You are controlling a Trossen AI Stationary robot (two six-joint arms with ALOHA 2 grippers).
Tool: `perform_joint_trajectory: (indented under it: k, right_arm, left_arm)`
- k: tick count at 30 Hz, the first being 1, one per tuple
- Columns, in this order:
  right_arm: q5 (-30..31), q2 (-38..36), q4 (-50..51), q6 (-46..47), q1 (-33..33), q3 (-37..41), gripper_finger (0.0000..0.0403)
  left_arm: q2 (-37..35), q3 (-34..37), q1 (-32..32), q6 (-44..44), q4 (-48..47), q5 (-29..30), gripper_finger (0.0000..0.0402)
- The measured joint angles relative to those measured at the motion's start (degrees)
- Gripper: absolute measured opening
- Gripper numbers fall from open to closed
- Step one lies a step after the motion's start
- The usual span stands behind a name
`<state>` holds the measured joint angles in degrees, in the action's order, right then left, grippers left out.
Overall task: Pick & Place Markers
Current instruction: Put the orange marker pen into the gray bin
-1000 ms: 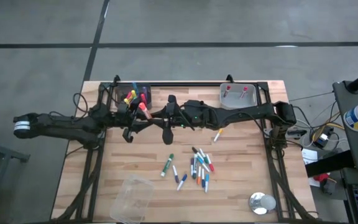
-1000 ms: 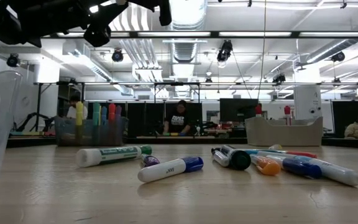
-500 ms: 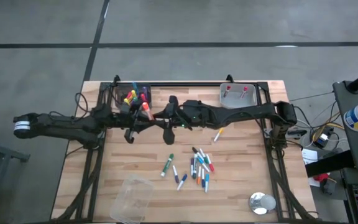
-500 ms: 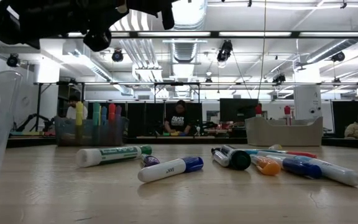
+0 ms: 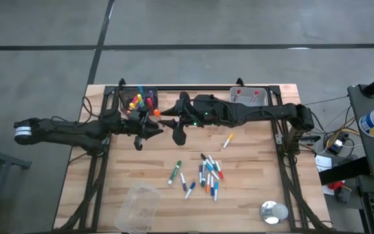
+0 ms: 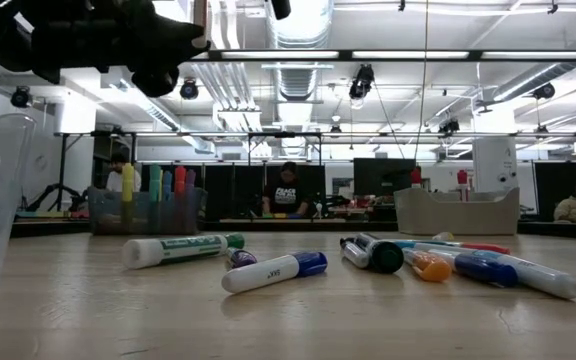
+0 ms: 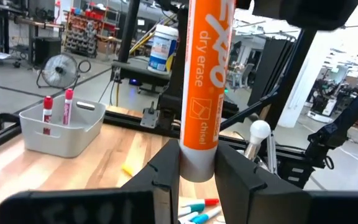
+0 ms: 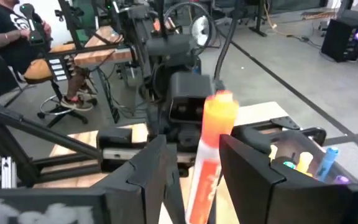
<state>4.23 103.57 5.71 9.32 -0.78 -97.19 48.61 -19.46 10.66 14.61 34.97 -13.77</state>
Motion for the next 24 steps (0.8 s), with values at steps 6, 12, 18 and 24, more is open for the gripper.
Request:
perform_joint_trajectory:
  k: [6,12,18,24]
  right_arm:
    - [0.0,0.2,1.6,-0.2,-1.2,-2.0,0.0159]
    - [-3.1,0.2,1.7,1.6,-2.9,-1.6,0.0169]
    - [-4.6,0.2,1.1,2.1,-3.9,-1.5,0.0178]
    - [-4.8,0.2,0.9,2.3,-3.9,-1.4,0.0174]
  left_arm:
    - [0.0,0.0,0.0,0.0,-0.6,0.0,0.0073]
    - [0.0,0.0,0.0,-1.0,-0.6,0.0,0.0074]
    - [0.0,0.0,0.0,-1.2,-0.7,0.0,0.0074]
    - [0.0,0.0,0.0,-1.1,-0.7,3.1,0.0074]
